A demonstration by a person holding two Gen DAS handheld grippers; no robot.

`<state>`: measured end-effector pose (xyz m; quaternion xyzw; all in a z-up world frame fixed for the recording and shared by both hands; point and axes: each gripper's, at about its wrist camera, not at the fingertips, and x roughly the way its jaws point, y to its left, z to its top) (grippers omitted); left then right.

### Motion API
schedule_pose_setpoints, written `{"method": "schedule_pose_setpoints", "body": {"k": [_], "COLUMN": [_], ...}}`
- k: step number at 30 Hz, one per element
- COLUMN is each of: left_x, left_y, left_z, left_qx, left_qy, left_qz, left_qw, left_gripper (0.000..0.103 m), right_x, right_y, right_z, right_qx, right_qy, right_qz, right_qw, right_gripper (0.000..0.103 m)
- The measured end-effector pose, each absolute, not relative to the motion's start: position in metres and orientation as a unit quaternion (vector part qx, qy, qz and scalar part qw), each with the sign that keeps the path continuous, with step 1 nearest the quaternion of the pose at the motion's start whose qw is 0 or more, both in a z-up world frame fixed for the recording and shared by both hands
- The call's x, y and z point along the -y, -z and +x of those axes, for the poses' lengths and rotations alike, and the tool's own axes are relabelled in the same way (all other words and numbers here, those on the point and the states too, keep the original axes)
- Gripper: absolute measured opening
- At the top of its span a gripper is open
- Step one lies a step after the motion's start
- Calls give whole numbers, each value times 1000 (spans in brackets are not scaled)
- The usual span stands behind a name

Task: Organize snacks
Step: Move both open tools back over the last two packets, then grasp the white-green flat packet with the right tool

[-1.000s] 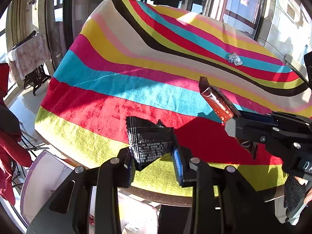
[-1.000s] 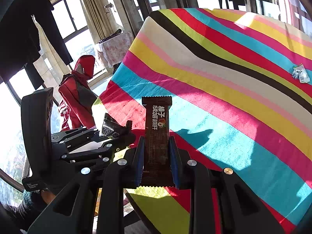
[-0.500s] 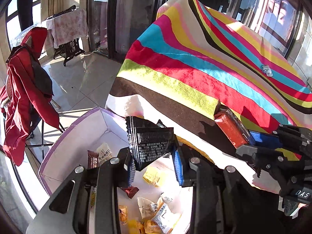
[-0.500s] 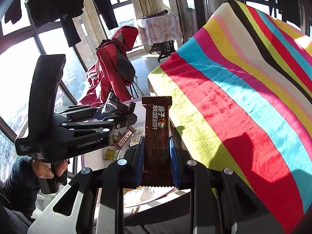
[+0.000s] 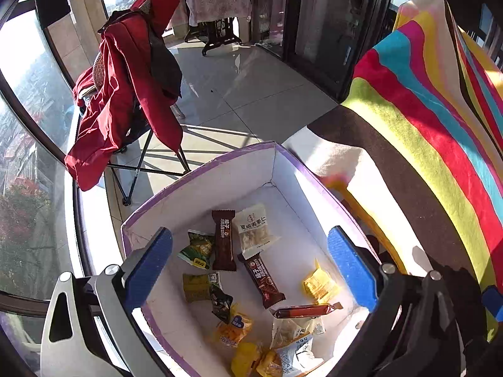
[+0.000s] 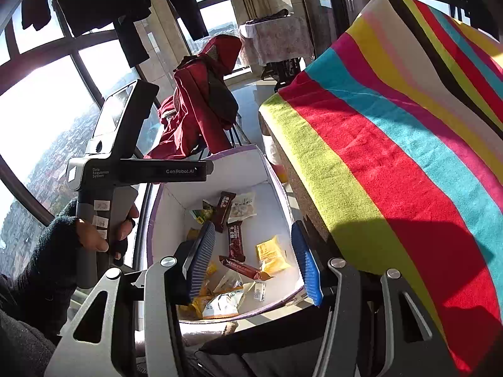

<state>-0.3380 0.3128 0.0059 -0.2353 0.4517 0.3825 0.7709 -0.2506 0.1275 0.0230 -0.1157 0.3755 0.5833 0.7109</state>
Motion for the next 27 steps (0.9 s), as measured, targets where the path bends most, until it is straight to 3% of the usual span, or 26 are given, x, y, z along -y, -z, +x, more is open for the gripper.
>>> {"method": "schedule_pose_setpoints", "body": {"k": [3,8,15,19,23,27], "left_x": [-276,-186,-76,-38,-31,-43], "left_y": [-35,-65,-53,-48,-41,-37], "left_z": [-286,-185,-4,65,93,92], "left_qx": [-414,-347,-389,-378,-382,-378], "left_qy": [-313,-132,55,68,78,89], "left_qz": [-215,-146,-111,-84,-95,-139], "left_qw": [827,917,913,919,916,911], "left_gripper": [99,101,101,101,101,101], "right_x": [-79,12,97,122,123,99], "right_y": [-47,-59,-9,4,1,-1], "right_z": [-222,-158,-32,31,76,112], "right_qx": [-343,-304,-372,-395,-388,-341], "right_qy": [-561,-455,-227,-164,-145,-155], "right_qz": [-79,-45,-29,-13,-43,-185], "right_qw": [749,836,899,904,909,909], "right_gripper": [55,74,74,75,75,80]}}
